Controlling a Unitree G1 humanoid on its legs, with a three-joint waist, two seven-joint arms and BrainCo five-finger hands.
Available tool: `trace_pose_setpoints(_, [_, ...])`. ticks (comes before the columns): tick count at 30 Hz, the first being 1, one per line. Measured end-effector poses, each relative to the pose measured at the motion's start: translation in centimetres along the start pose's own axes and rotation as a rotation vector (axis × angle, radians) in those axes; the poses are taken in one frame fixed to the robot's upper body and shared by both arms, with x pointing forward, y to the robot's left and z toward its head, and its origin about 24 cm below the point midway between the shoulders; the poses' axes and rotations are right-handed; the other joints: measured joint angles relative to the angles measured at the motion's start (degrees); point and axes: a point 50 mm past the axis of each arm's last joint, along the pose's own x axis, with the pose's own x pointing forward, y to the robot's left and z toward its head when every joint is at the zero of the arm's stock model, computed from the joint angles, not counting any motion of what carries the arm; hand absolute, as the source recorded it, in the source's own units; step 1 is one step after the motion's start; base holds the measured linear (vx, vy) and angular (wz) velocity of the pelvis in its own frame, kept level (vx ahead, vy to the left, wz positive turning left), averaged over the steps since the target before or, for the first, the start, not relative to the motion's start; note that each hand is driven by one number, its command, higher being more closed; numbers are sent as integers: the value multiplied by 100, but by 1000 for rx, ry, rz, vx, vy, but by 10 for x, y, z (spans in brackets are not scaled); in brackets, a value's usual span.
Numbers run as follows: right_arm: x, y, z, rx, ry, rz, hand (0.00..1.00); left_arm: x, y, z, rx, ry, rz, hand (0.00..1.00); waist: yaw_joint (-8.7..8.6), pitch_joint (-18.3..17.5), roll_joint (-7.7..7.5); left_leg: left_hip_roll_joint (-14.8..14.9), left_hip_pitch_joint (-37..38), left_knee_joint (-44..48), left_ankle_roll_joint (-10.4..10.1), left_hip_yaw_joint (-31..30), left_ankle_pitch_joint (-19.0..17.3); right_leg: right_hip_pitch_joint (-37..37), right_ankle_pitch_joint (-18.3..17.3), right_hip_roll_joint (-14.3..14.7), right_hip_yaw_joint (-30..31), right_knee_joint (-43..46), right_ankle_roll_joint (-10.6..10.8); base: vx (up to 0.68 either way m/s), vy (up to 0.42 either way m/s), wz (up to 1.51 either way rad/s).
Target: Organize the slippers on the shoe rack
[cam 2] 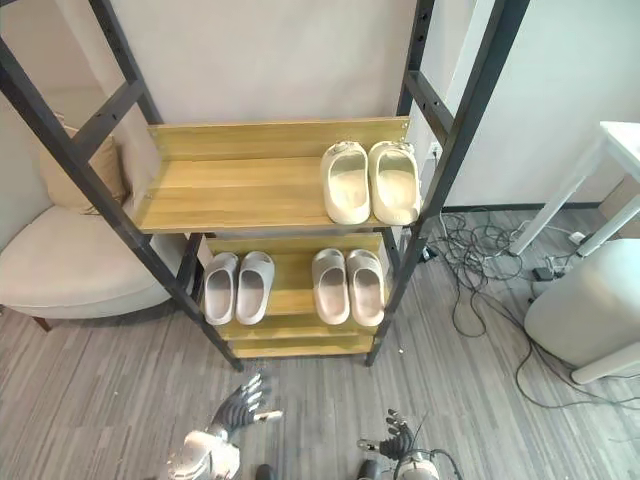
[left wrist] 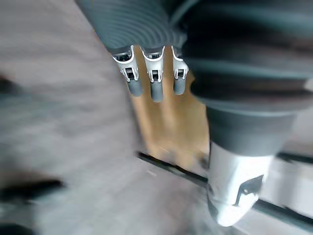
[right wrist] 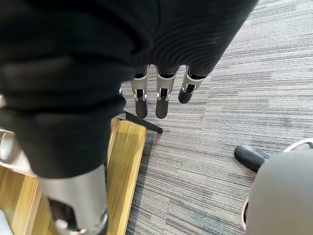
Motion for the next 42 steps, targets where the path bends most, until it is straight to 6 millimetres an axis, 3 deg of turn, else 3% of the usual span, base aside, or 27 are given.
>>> trace_pose_setpoints(4, [1, 2, -4, 0, 25, -2, 0, -2, 13, -19, -3, 97, 107, 0, 35, -20, -34, -15, 82, -3, -4, -13, -7, 103, -22, -16, -27, 15, 25, 40, 3, 5])
trace_pose_setpoints(13, [4, 12, -3, 12, 46, 14, 0, -1, 15, -21, -26, 114, 162, 0, 104, 3, -101, -25, 143, 1, 3, -30, -33, 177, -137, -26, -64, 56, 74, -6, 2, 2])
trace_pose_setpoints(17, [8, 16, 3, 14, 49, 25, 0, 1, 17, -19, -41, 112, 185, 0, 117, 85, -171, -110, -112, 602, 34, -200, -305, -346, -876, -407, 4, 1627, 58, 7, 16, 19])
trace_pose_setpoints(18, [9, 18, 5, 15, 50, 30, 0, 2, 18, -18, -36, 113, 191, 0, 114, 131, -209, -188, -239, 821, 52, -377, -410, -491, -1204, -497, 369, 2127, 71, 0, -45, 81])
trace_pose_setpoints(19, [9, 20, 4, 18, 55, 31, 0, 4, 21, -13, -27, 101, 196, 0, 88, 128, -279, -300, -393, 979, 58, -656, -434, -525, -1516, -388, 1009, 2272, 76, -7, -53, 84])
trace_pose_setpoints(20, [9, 20, 3, 18, 57, 31, 0, 5, 21, -11, -25, 96, 195, 0, 85, 135, -288, -337, -435, 1010, 57, -739, -434, -515, -1601, -361, 1134, 2280, 85, 0, -98, 138])
trace_pose_setpoints(22, [10, 15, 3, 13, 66, 9, 0, 13, 16, 4, -16, 54, 185, 0, 94, 175, -301, -515, -695, 1081, 9, -1460, -322, -444, -1954, -119, 1487, 2435, 60, 4, -139, 161])
trace_pose_setpoints(24, [11, 14, 5, 17, 63, 1, 0, 14, 12, 5, -37, 51, 181, 0, 152, 227, -248, -519, -724, 1000, -20, -1689, -235, -372, -1971, -118, 1335, 2377, 64, -1, -109, 100])
trace_pose_setpoints(26, [18, 13, 23, 17, 17, -7, 0, 16, 11, 12, -54, 23, 201, 0, 228, 394, -54, -455, -774, 535, -126, -2230, 198, -192, -1829, 18, 755, 1971, -31, 3, -108, 120])
trace_pose_setpoints(29, [25, 12, 44, 40, -32, -15, 0, 20, 12, 20, -89, 4, 210, 0, 406, 716, 111, -337, -991, 445, -275, -2476, 469, -20, -1612, 255, 311, 1595, -184, -8, -121, 86])
trace_pose_setpoints(31, [28, 11, 52, 40, -55, -22, 0, 20, 11, 21, -102, -1, 211, 0, 407, 785, 57, -416, -1269, 468, -143, -1919, 976, -3, -1531, 230, 201, 1556, -314, -55, -27, 113])
trace_pose_setpoints(32, [29, 12, 56, 41, -63, -22, 0, 20, 11, 23, -102, -8, 214, 0, 397, 803, 33, -384, -1296, 385, -50, -1565, 1065, 0, -1466, 192, 147, 1493, -407, -29, 86, 105])
trace_pose_setpoints(34, [29, 12, 61, 48, -76, -29, 0, 22, 13, 30, -111, -26, 228, 0, 393, 841, 4, -197, -1594, 1519, 336, -182, 187, 39, -1483, 175, -175, 1461, -415, 11, 73, 80])
trace_pose_setpoints(35, [29, 11, 59, 53, -71, -38, 0, 22, 12, 28, -118, -22, 228, 0, 356, 869, 54, 160, -1727, 2510, 617, 855, -412, 110, -1497, 168, -571, 1617, -404, 25, 7, 68])
trace_pose_setpoints(36, [29, 11, 59, 53, -72, -38, 0, 22, 11, 28, -119, -22, 227, 0, 347, 873, 72, 223, -1749, 2609, 656, 993, -465, 112, -1508, 170, -641, 1651, -401, -4, 11, 132])
trace_pose_setpoints(37, [26, 5, 51, 69, -59, -59, 0, 23, 3, 30, -125, -27, 209, 0, 284, 898, 184, 198, -1799, 2712, 836, 1516, -464, 117, -1792, 182, -1026, 1921, -368, -60, 14, 153])
trace_pose_setpoints(38, [24, 5, 45, 75, -44, -64, 0, 24, 2, 31, -113, -31, 201, 0, 241, 852, 68, -156, -1771, 2217, 733, 1242, -284, 104, -1930, 143, -944, 1715, -320, -106, 49, 205])
trace_pose_setpoints(39, [23, 5, 38, 77, -21, -63, 0, 26, -1, 35, -109, -37, 189, 0, 141, 821, 5, -126, -1691, 2287, 950, 1410, -584, 144, -1762, 22, -1376, 1573, -295, -84, 43, 131])
trace_pose_setpoints(40, [23, 5, 38, 77, -18, -64, 0, 26, -2, 34, -109, -33, 187, 0, 155, 819, 21, -73, -1684, 2464, 940, 1543, -770, 155, -1733, 3, -1479, 1548, -252, -2, 116, 149])
trace_pose_setpoints(41, [24, 5, 44, 80, -36, -64, 0, 26, -1, 30, -109, -12, 192, 0, 159, 874, 167, 267, -1356, 2693, 697, 1968, -1387, 292, -1657, 10, -1873, 1665, -118, 65, 94, 111])
trace_pose_setpoints(42, [25, 4, 44, 86, -36, -69, 0, 27, -1, 29, -106, -5, 192, 0, 131, 923, 156, 175, -1298, 2590, 738, 1907, -1360, 307, -1678, 3, -1927, 1729, -76, 73, 157, 134])
